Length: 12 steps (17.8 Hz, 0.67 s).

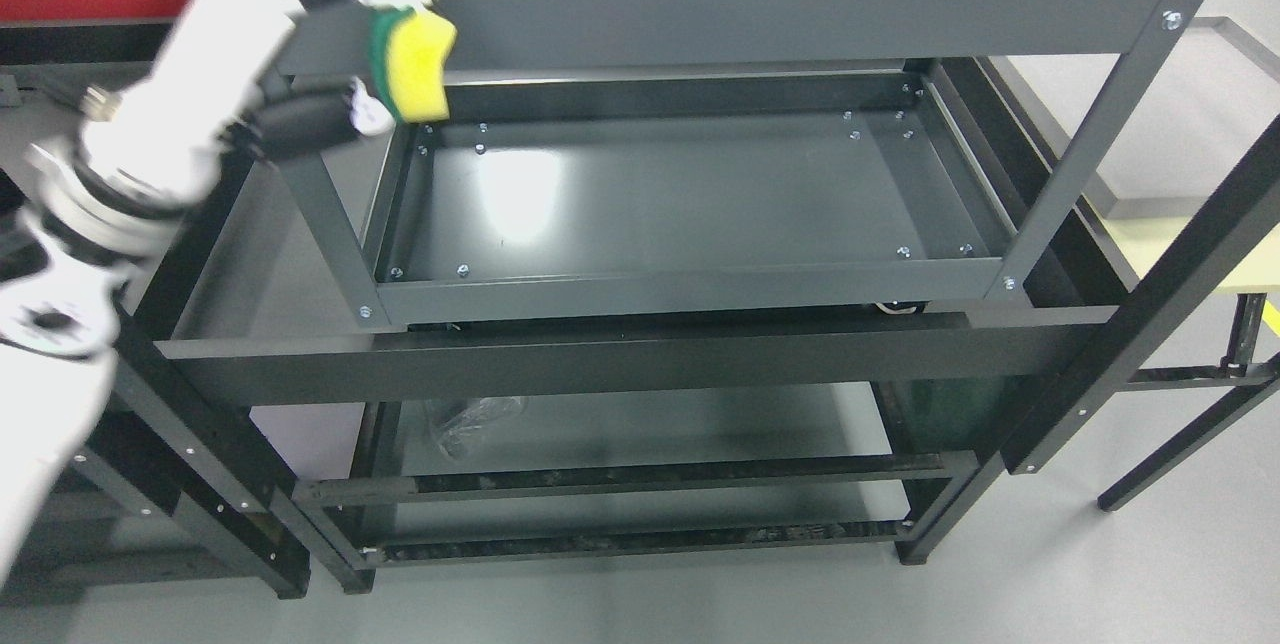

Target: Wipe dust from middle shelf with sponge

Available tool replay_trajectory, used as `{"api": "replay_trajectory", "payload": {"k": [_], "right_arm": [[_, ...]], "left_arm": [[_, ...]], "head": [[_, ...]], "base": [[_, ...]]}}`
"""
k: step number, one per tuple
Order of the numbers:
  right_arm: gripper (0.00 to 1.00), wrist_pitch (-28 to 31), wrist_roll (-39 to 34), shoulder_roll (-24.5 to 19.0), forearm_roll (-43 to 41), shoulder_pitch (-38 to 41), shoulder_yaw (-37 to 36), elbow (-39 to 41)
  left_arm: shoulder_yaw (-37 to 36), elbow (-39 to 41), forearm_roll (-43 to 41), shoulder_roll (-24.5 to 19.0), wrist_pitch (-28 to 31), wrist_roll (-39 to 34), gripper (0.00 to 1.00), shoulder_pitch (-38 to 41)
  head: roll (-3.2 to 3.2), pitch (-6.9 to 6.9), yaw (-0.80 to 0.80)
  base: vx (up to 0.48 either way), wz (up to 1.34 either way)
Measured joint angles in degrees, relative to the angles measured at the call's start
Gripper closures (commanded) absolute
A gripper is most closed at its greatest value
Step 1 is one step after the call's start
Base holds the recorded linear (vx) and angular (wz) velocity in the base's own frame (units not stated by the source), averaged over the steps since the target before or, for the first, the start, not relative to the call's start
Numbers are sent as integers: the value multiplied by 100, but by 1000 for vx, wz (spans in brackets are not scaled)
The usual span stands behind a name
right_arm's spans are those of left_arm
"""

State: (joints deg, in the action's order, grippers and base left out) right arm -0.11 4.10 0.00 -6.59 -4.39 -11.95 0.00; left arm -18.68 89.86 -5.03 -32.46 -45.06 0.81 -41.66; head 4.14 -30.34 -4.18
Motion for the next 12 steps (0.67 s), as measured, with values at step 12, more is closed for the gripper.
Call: {"api": "replay_trajectory", "payload": {"k": [12], "right_arm": [[0, 0, -25, 0, 0, 0, 0, 0]], "left_arm": [[-376, -324, 621, 2266, 1384, -1061, 100, 2147]], "head": [[0, 0, 0]], "base": [[0, 0]]}}
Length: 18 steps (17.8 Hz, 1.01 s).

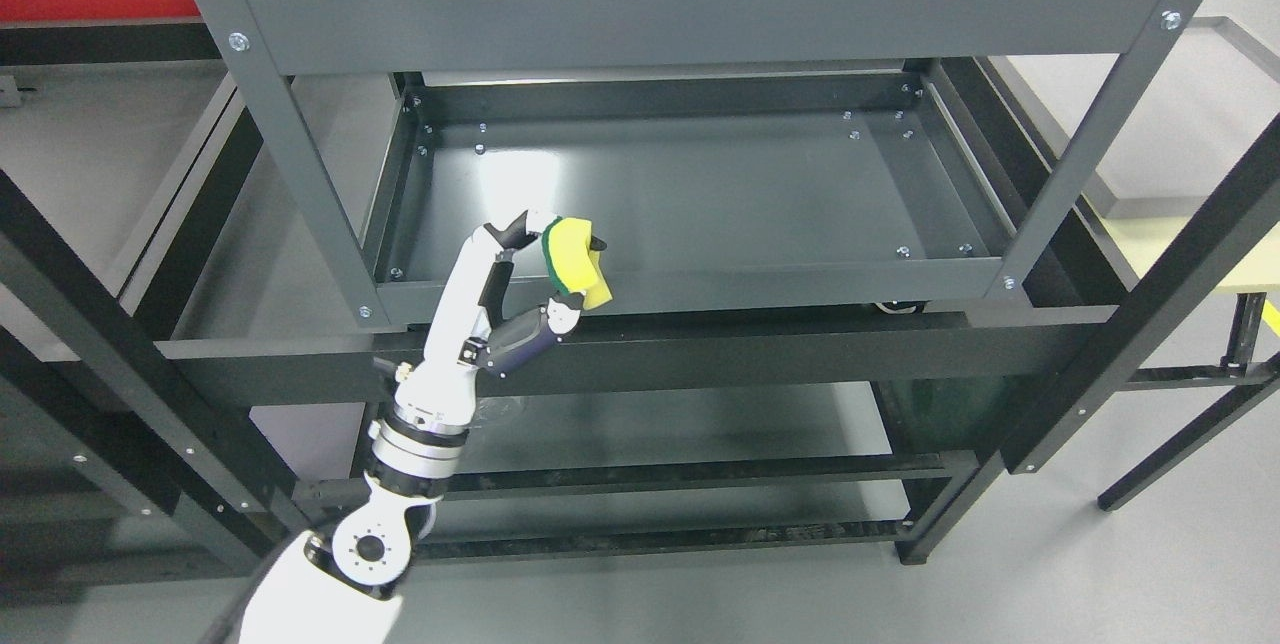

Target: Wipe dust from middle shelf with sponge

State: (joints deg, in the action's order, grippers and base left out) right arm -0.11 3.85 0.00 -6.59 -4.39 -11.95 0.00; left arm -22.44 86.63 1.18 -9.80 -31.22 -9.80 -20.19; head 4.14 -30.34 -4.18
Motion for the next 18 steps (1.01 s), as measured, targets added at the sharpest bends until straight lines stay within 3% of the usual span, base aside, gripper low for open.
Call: {"api": "replay_trajectory", "payload": {"k": [3, 10, 18], "right_arm": [[0, 0, -1, 0, 0, 0, 0, 0], [0, 0, 26, 0, 0, 0, 0, 0], [0, 0, 29, 0, 0, -1, 0, 0]], "left_arm": [[230, 33, 237, 259, 888, -100, 100, 156], [866, 671, 454, 640, 2239, -29, 100, 570], [1867, 1170, 508, 844, 2314, 322, 100, 949]], "head": [[0, 0, 0], [0, 0, 0], [0, 0, 0]], "base": [[0, 0], [0, 0], [0, 0]]}}
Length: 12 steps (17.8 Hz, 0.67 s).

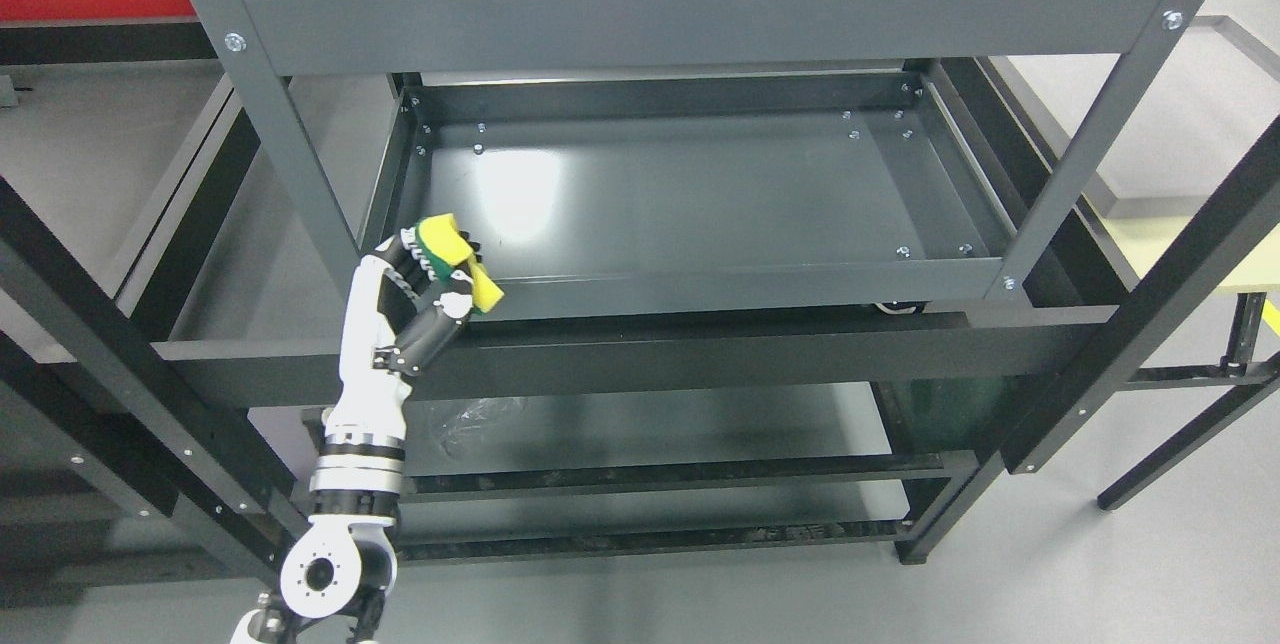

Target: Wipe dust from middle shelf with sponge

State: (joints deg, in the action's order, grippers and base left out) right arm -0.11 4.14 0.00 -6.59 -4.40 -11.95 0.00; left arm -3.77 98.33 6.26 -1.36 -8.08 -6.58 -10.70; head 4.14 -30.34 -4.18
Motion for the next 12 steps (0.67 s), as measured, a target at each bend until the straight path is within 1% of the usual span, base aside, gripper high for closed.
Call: {"api": "replay_trajectory", "payload": {"k": [7, 12], "right_arm": [[0, 0, 2, 0, 0, 1, 0, 0], [0, 0, 2, 0, 0, 1, 0, 0]], "left_arm": [[630, 174, 19, 69, 86, 51, 100, 239], [704, 244, 23, 98, 114, 52, 100, 374]], "head": [[0, 0, 0], [0, 0, 0]], "base": [[0, 0], [0, 0]]}}
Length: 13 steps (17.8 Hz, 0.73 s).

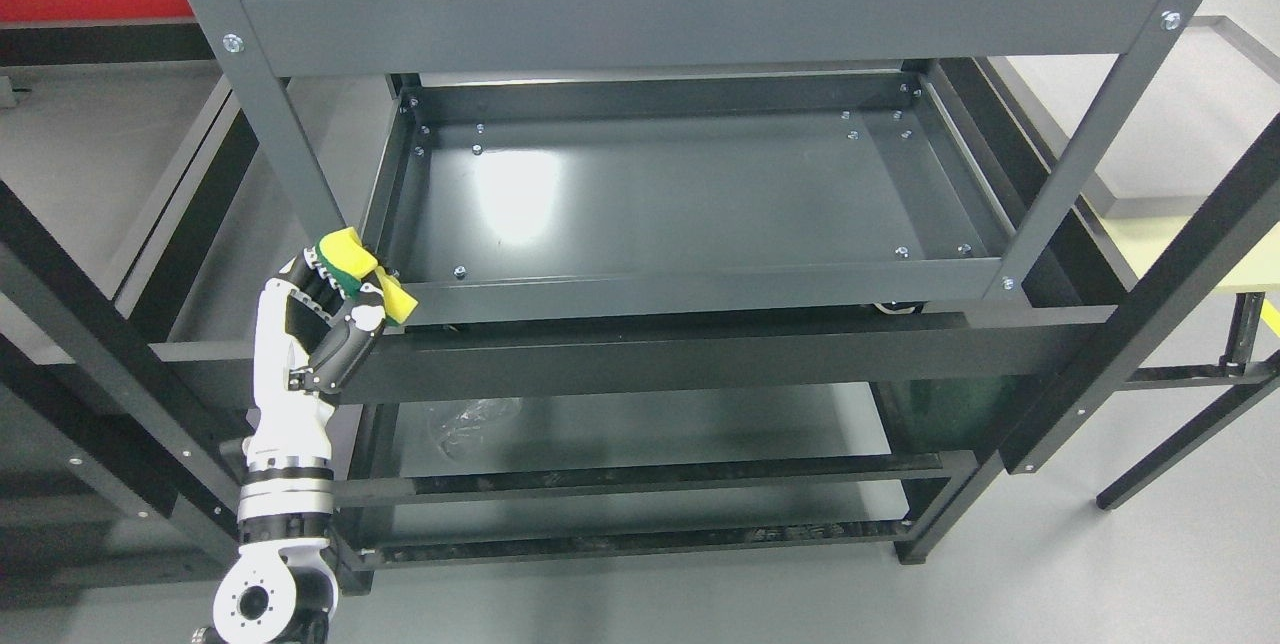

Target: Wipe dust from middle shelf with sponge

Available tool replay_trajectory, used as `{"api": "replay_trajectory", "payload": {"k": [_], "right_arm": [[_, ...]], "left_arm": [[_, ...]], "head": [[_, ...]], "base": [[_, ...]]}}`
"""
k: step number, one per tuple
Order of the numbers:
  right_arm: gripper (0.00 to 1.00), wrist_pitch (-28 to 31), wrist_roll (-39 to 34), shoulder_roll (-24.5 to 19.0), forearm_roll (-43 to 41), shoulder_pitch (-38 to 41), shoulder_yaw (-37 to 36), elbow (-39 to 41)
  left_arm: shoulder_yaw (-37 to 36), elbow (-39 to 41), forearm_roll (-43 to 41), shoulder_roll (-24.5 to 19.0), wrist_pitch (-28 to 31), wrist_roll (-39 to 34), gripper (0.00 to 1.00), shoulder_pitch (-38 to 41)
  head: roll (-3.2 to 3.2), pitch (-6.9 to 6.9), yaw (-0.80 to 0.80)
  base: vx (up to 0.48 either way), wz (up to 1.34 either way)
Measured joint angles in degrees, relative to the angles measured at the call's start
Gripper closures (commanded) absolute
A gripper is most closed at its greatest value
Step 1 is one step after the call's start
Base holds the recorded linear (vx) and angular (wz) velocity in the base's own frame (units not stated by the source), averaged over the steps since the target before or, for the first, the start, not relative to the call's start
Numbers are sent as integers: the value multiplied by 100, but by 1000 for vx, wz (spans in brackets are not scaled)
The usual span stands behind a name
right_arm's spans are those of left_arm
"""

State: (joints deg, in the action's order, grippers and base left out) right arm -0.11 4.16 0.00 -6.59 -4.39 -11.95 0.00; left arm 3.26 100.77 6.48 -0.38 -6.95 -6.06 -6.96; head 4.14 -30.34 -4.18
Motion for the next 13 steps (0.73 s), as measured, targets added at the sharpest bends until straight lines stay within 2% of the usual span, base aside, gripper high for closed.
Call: {"api": "replay_trajectory", "payload": {"k": [13], "right_arm": [[0, 0, 9, 0, 0, 0, 0, 0]], "left_arm": [[-233, 69, 2, 28, -103, 0, 100, 69]], "head": [[0, 0, 0]], "base": [[-6, 10]]}}
